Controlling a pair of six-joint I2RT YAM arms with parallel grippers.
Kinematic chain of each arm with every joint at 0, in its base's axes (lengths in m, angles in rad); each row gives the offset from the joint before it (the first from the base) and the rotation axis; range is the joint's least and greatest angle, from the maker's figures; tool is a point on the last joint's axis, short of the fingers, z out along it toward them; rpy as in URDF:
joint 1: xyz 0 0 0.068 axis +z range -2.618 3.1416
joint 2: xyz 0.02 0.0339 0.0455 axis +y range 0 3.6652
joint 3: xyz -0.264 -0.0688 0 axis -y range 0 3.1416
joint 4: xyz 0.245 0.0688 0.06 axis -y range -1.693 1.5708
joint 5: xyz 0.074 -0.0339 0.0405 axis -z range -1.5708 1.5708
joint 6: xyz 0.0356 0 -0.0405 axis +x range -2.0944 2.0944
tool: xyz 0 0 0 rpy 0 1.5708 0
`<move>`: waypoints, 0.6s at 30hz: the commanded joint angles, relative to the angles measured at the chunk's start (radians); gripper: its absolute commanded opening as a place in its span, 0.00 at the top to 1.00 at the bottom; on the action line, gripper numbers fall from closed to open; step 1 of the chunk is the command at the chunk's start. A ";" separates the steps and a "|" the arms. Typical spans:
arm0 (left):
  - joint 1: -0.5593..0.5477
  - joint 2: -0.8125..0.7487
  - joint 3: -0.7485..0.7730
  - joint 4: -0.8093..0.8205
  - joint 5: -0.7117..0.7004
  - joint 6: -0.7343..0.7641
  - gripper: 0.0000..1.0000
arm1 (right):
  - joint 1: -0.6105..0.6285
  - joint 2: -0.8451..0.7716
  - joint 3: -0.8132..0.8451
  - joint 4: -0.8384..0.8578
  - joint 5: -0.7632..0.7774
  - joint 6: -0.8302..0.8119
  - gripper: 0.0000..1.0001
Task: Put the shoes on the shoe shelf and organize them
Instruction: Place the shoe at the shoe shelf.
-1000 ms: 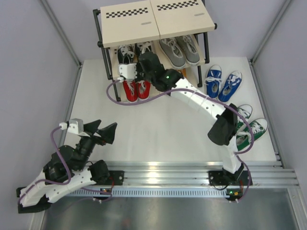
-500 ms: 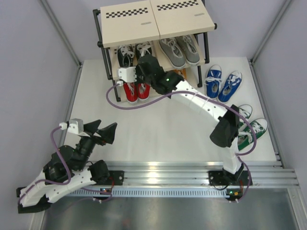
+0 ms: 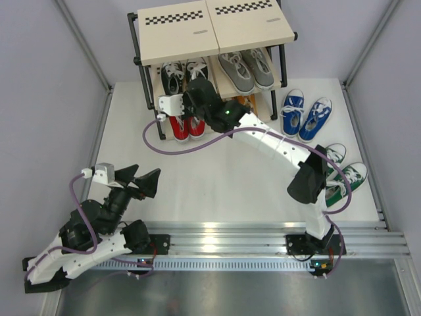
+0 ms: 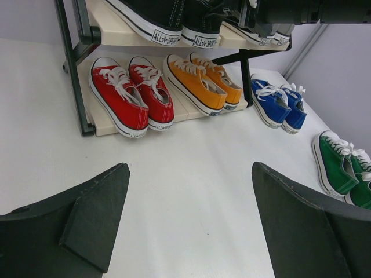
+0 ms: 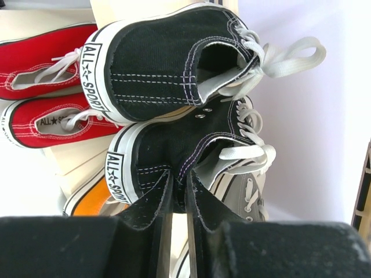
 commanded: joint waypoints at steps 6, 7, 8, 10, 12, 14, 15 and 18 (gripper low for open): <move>-0.003 -0.004 0.000 0.015 0.013 0.023 0.08 | 0.033 -0.065 0.006 0.068 -0.002 0.008 0.77; -0.003 -0.005 0.000 0.015 0.013 0.023 0.08 | 0.033 -0.069 0.003 0.068 -0.001 0.010 0.75; -0.003 -0.005 0.000 0.015 0.013 0.023 0.08 | 0.033 -0.074 -0.001 0.068 0.001 0.010 0.72; -0.003 -0.005 0.000 0.015 0.014 0.023 0.08 | 0.033 -0.091 -0.001 0.059 0.001 0.014 0.68; -0.003 -0.005 0.000 0.014 0.015 0.023 0.08 | 0.034 -0.124 -0.009 0.051 -0.007 0.022 0.60; -0.003 -0.004 0.000 0.015 0.015 0.024 0.08 | 0.036 -0.147 -0.024 0.036 -0.010 0.031 0.50; -0.003 -0.005 0.000 0.015 0.015 0.024 0.08 | 0.036 -0.176 -0.032 0.031 -0.019 0.033 0.47; -0.003 -0.005 0.000 0.015 0.018 0.024 0.08 | 0.043 -0.242 -0.069 0.002 -0.045 0.048 0.37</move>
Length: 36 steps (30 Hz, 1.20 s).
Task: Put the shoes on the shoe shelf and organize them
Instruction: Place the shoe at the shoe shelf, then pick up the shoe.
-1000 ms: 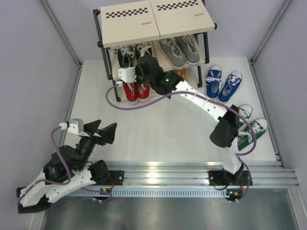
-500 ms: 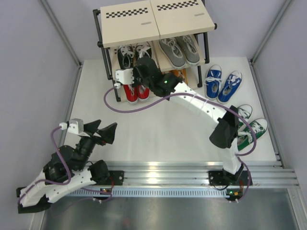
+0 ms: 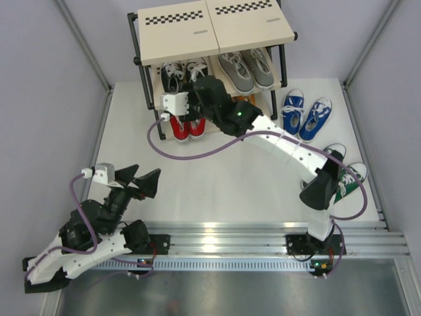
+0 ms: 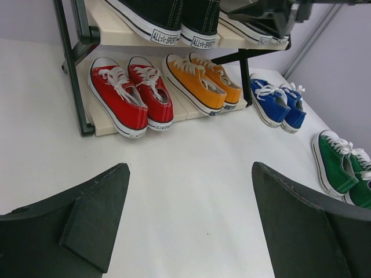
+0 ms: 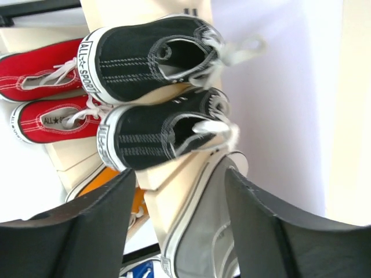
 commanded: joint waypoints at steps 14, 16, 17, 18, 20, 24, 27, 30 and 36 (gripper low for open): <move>-0.003 -0.004 -0.003 0.020 0.021 0.028 0.08 | -0.234 -0.582 -0.380 -0.213 -0.560 0.296 0.24; -0.003 -0.004 -0.005 0.020 0.021 0.028 0.08 | -0.347 -0.645 -0.449 -0.221 -0.605 0.360 0.24; -0.005 -0.005 -0.005 0.020 0.020 0.028 0.08 | -0.444 -0.678 -0.532 -0.221 -0.628 0.376 0.24; -0.003 -0.005 -0.005 0.023 0.020 0.030 0.08 | -0.492 -0.749 -0.578 -0.216 -0.635 0.391 0.23; -0.003 -0.005 -0.010 0.024 0.021 0.031 0.07 | -0.629 -0.830 -0.700 -0.199 -0.639 0.446 0.21; -0.003 -0.003 -0.011 0.026 0.021 0.030 0.06 | -0.910 -0.877 -0.856 -0.201 -0.671 0.514 0.22; -0.003 -0.002 -0.013 0.027 0.024 0.030 0.05 | -1.135 -0.886 -0.942 -0.256 -0.704 0.457 0.23; -0.003 0.000 -0.016 0.035 0.031 0.033 0.05 | -1.281 -0.895 -1.014 -0.306 -0.668 0.382 0.23; -0.005 0.007 -0.020 0.038 0.041 0.036 0.04 | -1.510 -0.897 -1.127 -0.409 -0.638 0.195 0.22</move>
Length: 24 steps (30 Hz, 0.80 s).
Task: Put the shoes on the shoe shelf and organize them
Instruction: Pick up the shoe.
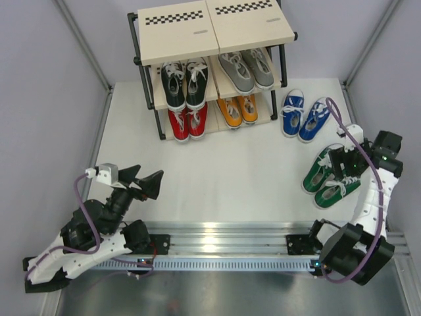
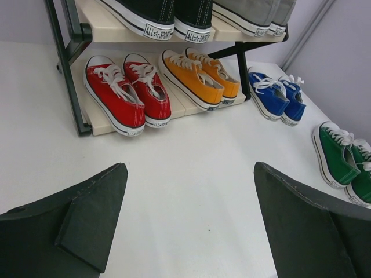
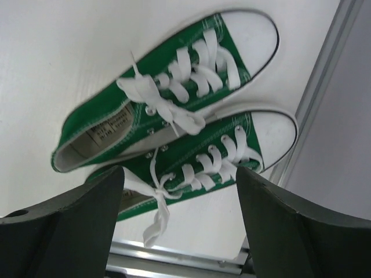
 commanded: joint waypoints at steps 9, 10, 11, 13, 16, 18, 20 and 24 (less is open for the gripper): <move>-0.005 0.049 -0.010 0.040 0.032 0.026 0.04 | -0.181 -0.030 -0.164 -0.041 0.062 -0.232 0.21; -0.005 0.052 -0.010 0.040 0.032 0.026 0.04 | -0.181 -0.026 -0.186 -0.008 0.073 -0.223 0.21; -0.005 0.058 -0.010 0.040 0.035 0.024 0.04 | -0.181 -0.011 -0.189 0.038 0.078 -0.216 0.21; -0.005 0.061 -0.010 0.040 0.037 0.024 0.04 | -0.181 0.020 -0.178 0.063 0.066 -0.185 0.22; -0.005 0.066 -0.010 0.039 0.040 0.027 0.04 | -0.181 0.095 -0.151 0.091 0.034 -0.137 0.26; -0.005 0.064 -0.010 0.040 0.040 0.026 0.04 | -0.181 0.135 -0.157 0.143 0.033 -0.107 0.28; -0.003 0.066 -0.010 0.042 0.041 0.026 0.04 | -0.181 0.179 -0.169 0.169 0.033 -0.096 0.33; -0.005 0.066 -0.008 0.040 0.049 0.027 0.04 | -0.178 0.217 -0.198 0.243 0.041 -0.064 0.43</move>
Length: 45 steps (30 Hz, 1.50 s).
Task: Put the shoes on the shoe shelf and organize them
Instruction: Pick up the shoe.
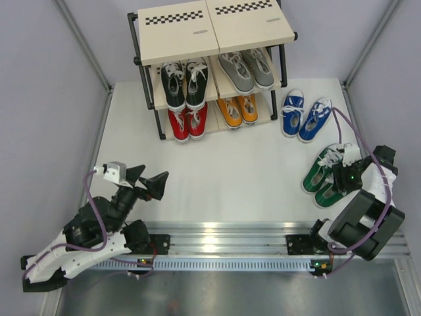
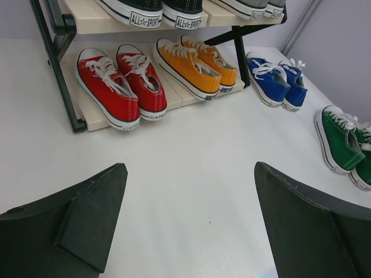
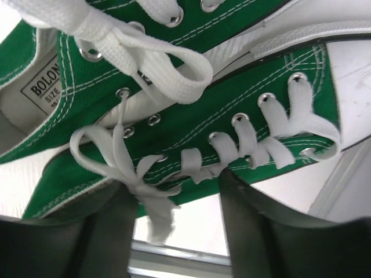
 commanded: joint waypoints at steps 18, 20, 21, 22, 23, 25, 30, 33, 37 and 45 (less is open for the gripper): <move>-0.005 0.012 -0.007 0.047 0.054 0.026 0.04 | -0.143 -0.321 0.093 0.045 -0.187 0.014 1.00; -0.003 0.011 -0.010 0.053 0.063 0.029 0.04 | -0.141 -0.356 0.138 0.006 -0.251 0.006 1.00; -0.005 0.012 -0.010 0.057 0.070 0.028 0.04 | -0.141 -0.364 0.173 -0.021 -0.274 0.004 1.00; -0.005 0.012 -0.013 0.062 0.092 0.033 0.04 | -0.138 -0.379 0.190 -0.061 -0.323 -0.005 1.00; -0.005 0.014 -0.016 0.070 0.099 0.033 0.04 | -0.135 -0.386 0.208 -0.089 -0.348 -0.012 1.00; -0.003 0.018 -0.023 0.090 0.130 0.027 0.03 | -0.118 -0.405 0.261 -0.147 -0.418 -0.018 1.00; -0.003 0.049 -0.046 0.152 0.185 -0.052 0.02 | -0.057 -0.415 0.377 -0.265 -0.566 -0.063 1.00; -0.005 0.090 -0.086 0.237 0.251 -0.163 0.02 | 0.107 -0.418 0.399 -0.226 -0.562 0.006 1.00; -0.003 0.263 -0.189 0.538 0.334 -0.386 0.02 | 0.462 -0.427 0.373 -0.089 -0.511 0.122 1.00; -0.005 0.701 -0.172 0.924 0.353 -0.760 0.02 | 0.970 -0.320 0.365 0.090 -0.453 0.179 1.00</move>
